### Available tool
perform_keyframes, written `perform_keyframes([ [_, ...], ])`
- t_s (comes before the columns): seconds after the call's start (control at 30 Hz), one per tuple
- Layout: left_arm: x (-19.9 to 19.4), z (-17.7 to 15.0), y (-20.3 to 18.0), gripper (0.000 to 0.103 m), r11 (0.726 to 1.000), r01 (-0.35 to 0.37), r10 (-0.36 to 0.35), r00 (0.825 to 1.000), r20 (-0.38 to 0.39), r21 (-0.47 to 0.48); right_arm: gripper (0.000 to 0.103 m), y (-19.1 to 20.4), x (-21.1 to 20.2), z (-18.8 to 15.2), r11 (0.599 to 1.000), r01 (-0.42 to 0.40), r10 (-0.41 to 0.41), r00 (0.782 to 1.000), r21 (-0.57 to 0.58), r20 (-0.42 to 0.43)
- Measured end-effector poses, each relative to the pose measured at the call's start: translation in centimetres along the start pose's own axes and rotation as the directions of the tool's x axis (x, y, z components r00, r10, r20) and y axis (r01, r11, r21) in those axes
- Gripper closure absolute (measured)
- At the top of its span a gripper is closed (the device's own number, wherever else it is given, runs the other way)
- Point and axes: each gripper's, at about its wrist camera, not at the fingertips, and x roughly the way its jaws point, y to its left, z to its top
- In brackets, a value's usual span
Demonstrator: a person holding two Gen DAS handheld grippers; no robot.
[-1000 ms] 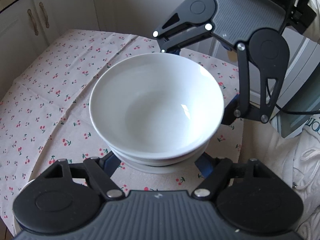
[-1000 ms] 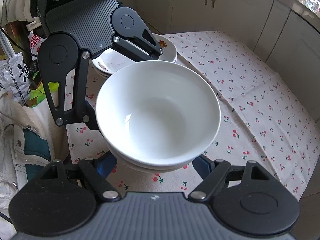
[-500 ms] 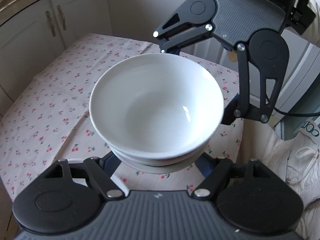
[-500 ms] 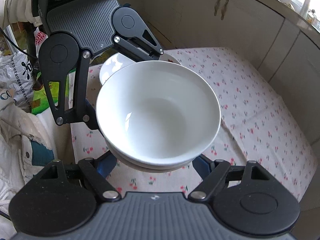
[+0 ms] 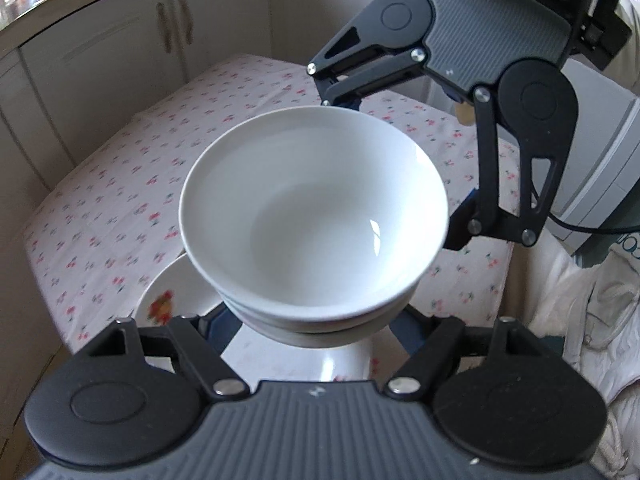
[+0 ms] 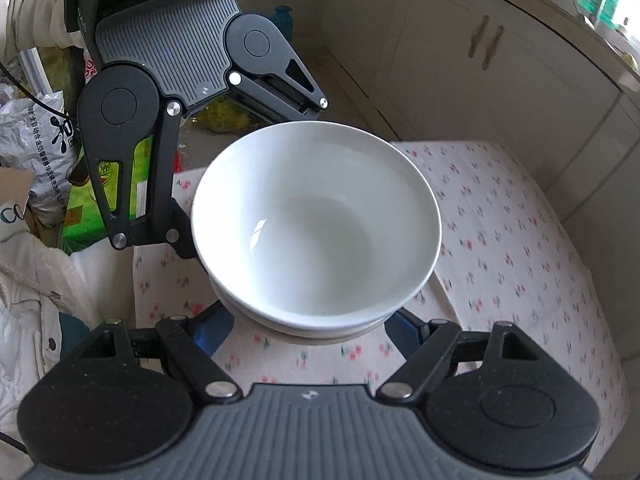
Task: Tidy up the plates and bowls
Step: 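Lower the bowl stack onto the fruit-decal plate stack with both grippers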
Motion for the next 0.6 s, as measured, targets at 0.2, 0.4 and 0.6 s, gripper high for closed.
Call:
perform_keyframes([
  [0.2,-1.0,-2.1,1.9,0.024,1.000,-0.013,0.013,1.000,-0.001,-0.017,0.017,0.0,2.2,2.6,1.000,-0.012,0.012,1.000,-0.015,0.009],
  [0.4,-0.5,-3.3,3.6,0.024,1.000,-0.004,0.004,1.000,-0.017,-0.030,0.017,-0.4,4.4,4.1,0.999,-0.027,0.027,1.000,-0.017,-0.007],
  [0.6,0.3,-3.9,4.5,0.024,0.999,0.007,-0.007,1.000,-0.016,-0.048,0.017,-0.6,5.6,4.4,0.999,-0.036,0.036,0.999,-0.011,-0.029],
])
